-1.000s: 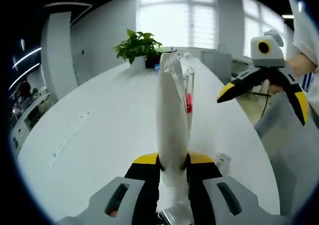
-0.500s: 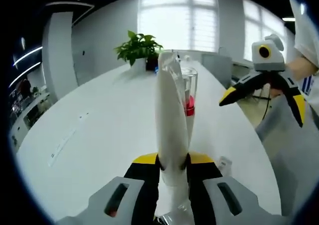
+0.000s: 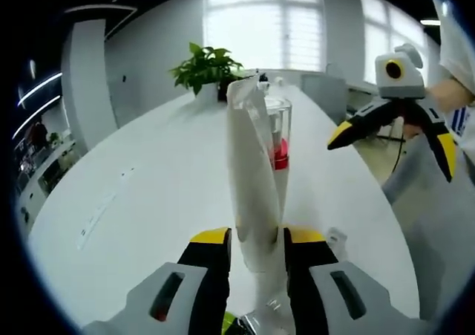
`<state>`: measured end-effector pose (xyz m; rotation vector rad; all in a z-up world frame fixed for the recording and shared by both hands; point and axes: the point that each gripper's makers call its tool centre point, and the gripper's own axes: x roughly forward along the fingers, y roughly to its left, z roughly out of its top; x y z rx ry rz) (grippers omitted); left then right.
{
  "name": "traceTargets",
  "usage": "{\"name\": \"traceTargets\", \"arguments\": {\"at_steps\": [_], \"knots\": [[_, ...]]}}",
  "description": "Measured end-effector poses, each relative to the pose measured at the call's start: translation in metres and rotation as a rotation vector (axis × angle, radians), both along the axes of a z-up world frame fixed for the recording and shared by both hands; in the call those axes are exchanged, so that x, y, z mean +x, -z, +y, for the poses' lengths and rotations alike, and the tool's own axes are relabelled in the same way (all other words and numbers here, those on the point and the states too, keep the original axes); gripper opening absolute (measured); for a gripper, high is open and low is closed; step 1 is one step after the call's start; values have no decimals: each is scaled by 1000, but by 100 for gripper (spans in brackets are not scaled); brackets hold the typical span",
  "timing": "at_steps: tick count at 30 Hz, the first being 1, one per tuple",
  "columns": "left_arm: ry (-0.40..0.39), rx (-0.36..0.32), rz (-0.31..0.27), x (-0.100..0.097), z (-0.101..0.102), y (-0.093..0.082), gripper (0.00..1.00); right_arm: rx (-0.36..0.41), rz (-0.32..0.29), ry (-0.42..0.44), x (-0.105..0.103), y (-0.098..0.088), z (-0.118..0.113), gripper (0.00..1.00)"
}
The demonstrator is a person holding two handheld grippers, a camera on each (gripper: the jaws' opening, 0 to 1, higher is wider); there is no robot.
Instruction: Arrange the skincare products in the storage area until every visible bottle or jar stands upright without overlapping.
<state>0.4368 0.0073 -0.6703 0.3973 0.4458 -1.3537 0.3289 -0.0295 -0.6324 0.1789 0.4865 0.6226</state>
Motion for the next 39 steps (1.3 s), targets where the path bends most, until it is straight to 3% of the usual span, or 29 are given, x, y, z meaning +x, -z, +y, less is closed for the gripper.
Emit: {"name": "traceTargets", "arguments": {"at_steps": [23,39], "knots": [[-149,40,8,-11,43,-10,46,-23,-16,25,-8,-7,-11,99],[-356,88,126,-52,93,7,66,-36,-22,15,-21,-13,-17,99]]}}
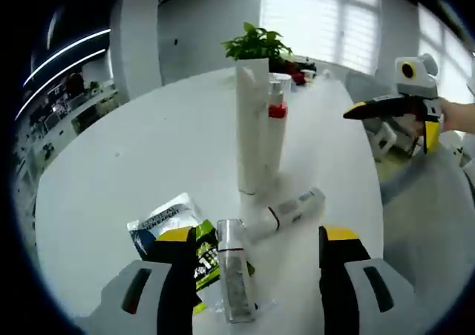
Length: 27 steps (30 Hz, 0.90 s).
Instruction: Arrange the skincare products in the storage area until every visible bottle or jar stands upright without overlapping.
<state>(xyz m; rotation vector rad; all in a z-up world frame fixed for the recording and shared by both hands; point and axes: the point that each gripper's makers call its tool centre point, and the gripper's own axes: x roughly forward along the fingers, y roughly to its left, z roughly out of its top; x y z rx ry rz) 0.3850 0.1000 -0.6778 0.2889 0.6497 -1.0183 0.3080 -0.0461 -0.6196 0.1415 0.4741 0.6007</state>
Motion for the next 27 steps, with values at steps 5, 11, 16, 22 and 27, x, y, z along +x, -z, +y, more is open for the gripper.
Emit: {"name": "traceTargets", "arguments": {"at_steps": [5,11,16,22,27], "knots": [[-67,4,6,-11,21,3,69,-3,0,-11,-5,-1,2,99],[-161,19,-3,-27,51,6,74,-3,-2,-21,-9,-2,4,99],[-242,33,2,-37,74,6,78,-5,-5,-28,-12,-3,5,99],[-342,1,3,-44,95,-1,81,-13,-5,-33,-16,-4,4,99],[-395,14,-18,-53,113,-5,83,-12,-6,-31,-19,-5,2,99]]}}
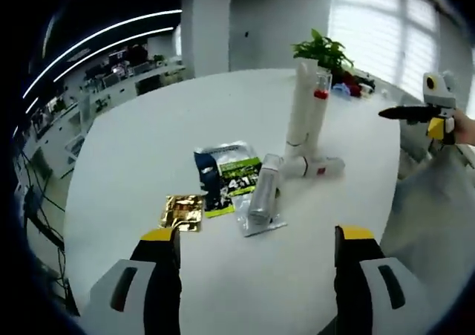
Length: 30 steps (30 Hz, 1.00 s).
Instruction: Arrange the skincare products in the storage area until every visible bottle or jar stands upright without overlapping.
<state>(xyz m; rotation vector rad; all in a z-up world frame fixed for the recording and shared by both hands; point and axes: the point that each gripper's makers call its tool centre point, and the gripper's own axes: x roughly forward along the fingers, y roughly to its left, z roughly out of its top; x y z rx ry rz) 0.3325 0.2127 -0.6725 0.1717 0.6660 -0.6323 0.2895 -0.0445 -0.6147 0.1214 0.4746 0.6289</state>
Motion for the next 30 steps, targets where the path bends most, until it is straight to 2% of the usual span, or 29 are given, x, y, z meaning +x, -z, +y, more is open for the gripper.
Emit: {"name": "traceTargets", "arguments": {"at_steps": [3,12,17,24,27,30], "knots": [[-86,-42,-9,-2,13,-8,85,-2,2,1,-1,1,-1,99],[-138,-35,-34,-13,33,-22,97,-5,7,-11,-5,3,1,99],[-168,-25,-35,-17,43,-25,97,-11,11,-21,-7,6,1,99],[-180,-19,-19,-24,45,-22,97,-23,23,-31,-7,10,2,99],[-171,-40,-50,-26,41,-23,94,-41,38,-44,-7,16,3,96],[-175,-60,-41,-30,38,-21,95,-49,48,-54,-6,19,4,95]]}}
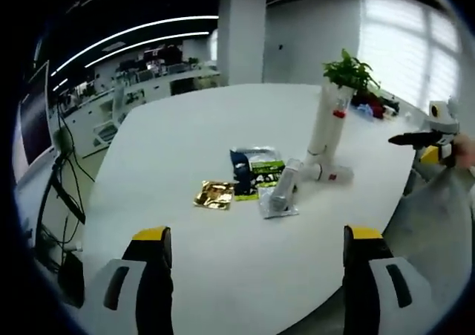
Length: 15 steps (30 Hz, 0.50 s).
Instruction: Arrange the skincare products in the storage area until every visible bottle or jar stands upright without overlapping.
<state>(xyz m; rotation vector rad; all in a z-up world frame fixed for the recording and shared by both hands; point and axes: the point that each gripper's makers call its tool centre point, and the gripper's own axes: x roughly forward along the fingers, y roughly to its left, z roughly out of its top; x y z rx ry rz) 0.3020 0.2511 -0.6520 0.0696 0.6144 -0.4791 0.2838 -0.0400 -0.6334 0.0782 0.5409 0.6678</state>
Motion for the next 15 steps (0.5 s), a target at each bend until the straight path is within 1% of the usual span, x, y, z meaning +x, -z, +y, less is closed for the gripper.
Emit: {"name": "traceTargets", "arguments": {"at_steps": [2,5,9,13,15], "knots": [[-1,7,7,-3,0,2,95,-15,8,-12,1,2,1,95],[-8,-2,15,-7,0,3,95,-44,20,-32,3,8,2,93],[-26,6,17,-10,4,2,96,-78,33,-61,11,15,5,91],[-35,7,29,-14,7,3,96,-110,51,-93,20,24,9,85],[-38,2,32,-16,7,2,96,-139,62,-111,22,29,11,82]]}}
